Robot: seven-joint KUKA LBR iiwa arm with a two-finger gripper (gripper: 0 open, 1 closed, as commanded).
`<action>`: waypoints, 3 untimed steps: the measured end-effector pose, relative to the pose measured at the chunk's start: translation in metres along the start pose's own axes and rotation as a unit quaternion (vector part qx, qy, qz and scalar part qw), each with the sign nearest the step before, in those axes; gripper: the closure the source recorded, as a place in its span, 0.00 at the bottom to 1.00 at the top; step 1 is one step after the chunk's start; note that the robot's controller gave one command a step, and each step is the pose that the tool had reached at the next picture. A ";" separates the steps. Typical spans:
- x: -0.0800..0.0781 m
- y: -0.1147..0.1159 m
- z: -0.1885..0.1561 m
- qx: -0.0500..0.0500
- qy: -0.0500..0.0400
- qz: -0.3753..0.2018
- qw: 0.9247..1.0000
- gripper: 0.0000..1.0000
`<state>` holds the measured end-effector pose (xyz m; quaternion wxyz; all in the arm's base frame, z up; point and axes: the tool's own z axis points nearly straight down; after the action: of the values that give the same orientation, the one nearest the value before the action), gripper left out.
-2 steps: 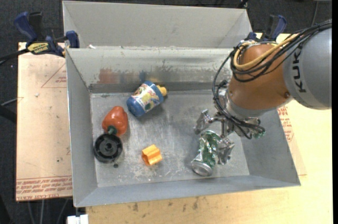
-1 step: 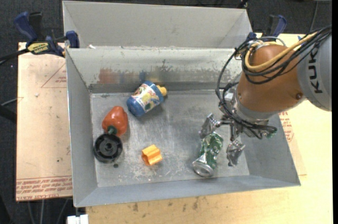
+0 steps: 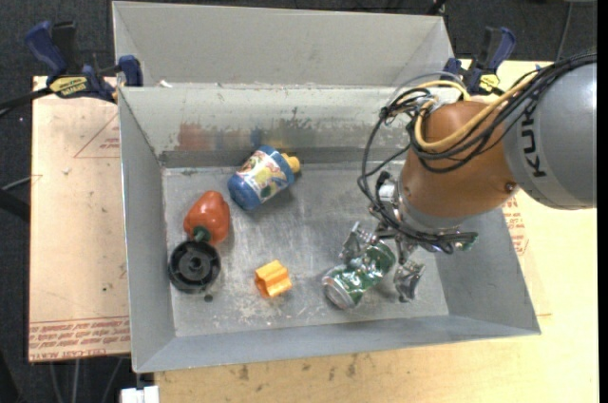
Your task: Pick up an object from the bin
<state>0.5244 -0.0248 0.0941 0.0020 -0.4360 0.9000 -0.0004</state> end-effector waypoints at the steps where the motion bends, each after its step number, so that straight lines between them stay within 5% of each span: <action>1: -0.004 0.005 0.017 0.003 -0.004 -0.130 0.991 1.00; 3: -0.004 0.004 0.017 0.003 -0.004 -0.130 0.992 1.00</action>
Offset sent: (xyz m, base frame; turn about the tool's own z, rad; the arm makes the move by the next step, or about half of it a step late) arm 0.0000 0.0000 0.0000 0.0000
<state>0.5236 -0.0187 0.0775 0.0070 -0.5492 0.8357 -0.0016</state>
